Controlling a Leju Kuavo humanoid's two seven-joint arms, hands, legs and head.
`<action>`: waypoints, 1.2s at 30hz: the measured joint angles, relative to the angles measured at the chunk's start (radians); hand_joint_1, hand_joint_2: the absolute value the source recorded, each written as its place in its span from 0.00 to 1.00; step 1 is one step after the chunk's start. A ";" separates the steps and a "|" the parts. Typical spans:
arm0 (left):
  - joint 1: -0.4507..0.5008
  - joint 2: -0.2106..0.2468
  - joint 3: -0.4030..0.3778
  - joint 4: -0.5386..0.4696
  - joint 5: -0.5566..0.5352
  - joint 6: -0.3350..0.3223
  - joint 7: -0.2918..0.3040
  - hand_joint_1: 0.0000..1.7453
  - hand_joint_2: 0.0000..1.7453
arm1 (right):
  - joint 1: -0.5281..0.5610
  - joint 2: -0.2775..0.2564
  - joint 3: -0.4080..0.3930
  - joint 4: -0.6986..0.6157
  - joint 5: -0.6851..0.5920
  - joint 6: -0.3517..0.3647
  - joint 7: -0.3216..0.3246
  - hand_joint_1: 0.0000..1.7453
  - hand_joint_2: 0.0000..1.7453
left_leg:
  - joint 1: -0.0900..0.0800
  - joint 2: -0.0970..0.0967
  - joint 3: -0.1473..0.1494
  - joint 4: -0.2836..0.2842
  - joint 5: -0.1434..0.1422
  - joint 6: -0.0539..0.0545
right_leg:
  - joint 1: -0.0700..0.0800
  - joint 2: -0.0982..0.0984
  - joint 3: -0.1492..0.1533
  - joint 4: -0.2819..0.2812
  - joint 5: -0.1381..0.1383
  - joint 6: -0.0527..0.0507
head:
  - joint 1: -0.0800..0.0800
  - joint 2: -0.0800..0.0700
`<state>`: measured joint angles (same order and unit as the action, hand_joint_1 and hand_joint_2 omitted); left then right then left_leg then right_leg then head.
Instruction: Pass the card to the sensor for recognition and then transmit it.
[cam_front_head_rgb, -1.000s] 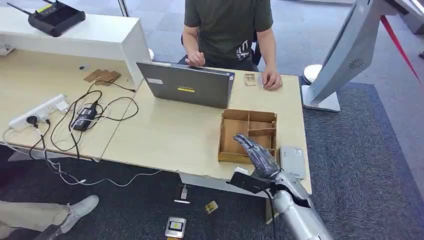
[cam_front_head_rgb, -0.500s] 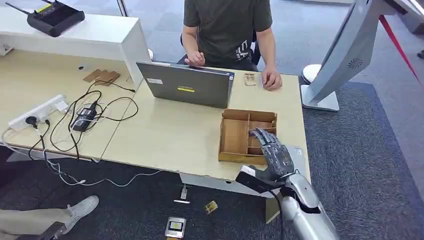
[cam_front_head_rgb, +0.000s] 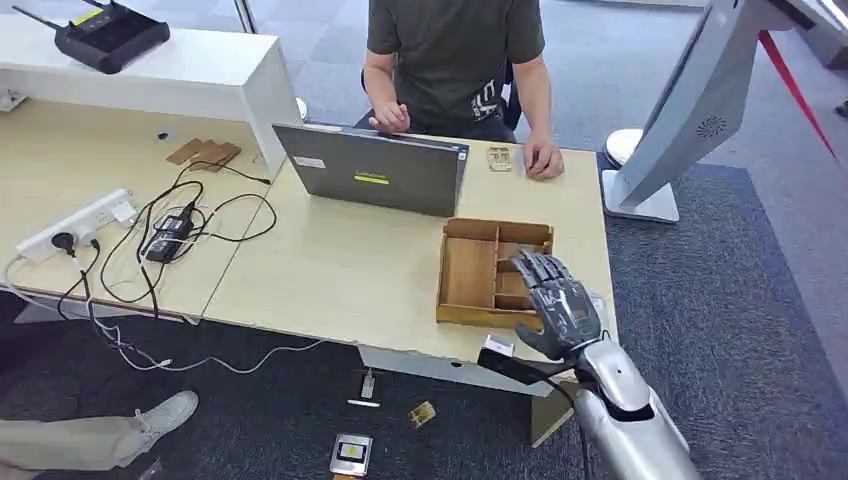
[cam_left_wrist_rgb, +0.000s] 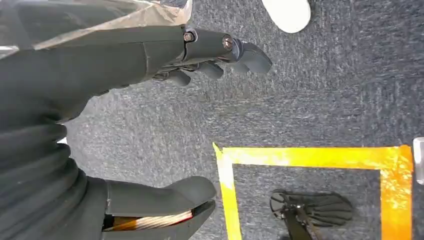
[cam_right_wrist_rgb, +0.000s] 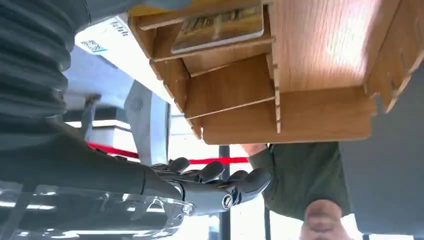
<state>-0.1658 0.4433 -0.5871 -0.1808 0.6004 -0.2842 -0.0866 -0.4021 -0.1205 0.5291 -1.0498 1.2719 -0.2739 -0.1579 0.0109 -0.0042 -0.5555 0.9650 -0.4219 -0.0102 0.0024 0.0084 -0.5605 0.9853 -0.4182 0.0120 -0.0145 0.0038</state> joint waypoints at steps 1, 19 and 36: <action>-0.002 0.000 -0.003 0.000 -0.002 0.000 0.006 0.00 1.00 | 0.000 0.006 0.003 0.005 0.018 0.000 0.001 0.00 1.00 | 0.000 0.000 0.000 0.000 0.000 0.000 | 0.000 0.000 0.000 0.000 0.000 0.000 | 0.000 0.000; 0.016 -0.011 -0.022 0.000 0.003 0.001 0.034 0.00 1.00 | -0.065 0.082 0.027 0.194 0.068 -0.063 -0.002 0.00 1.00 | 0.000 0.000 -0.001 0.000 0.000 0.000 | 0.000 0.000 0.000 0.000 0.000 0.000 | 0.000 0.000; 0.024 -0.013 -0.030 0.000 0.007 0.002 0.034 0.00 1.00 | -0.135 0.091 0.027 0.341 0.062 -0.096 0.016 0.00 1.00 | 0.000 0.000 0.000 0.000 0.000 0.000 | 0.000 0.000 0.000 0.000 0.000 0.000 | 0.000 0.000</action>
<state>-0.1414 0.4303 -0.6172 -0.1804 0.6077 -0.2827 -0.0526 -0.5369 -0.0294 0.5558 -0.7091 1.3344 -0.3697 -0.1419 0.0110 -0.0044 -0.5558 0.9650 -0.4216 -0.0105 0.0025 0.0082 -0.5605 0.9853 -0.4182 0.0120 -0.0145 0.0038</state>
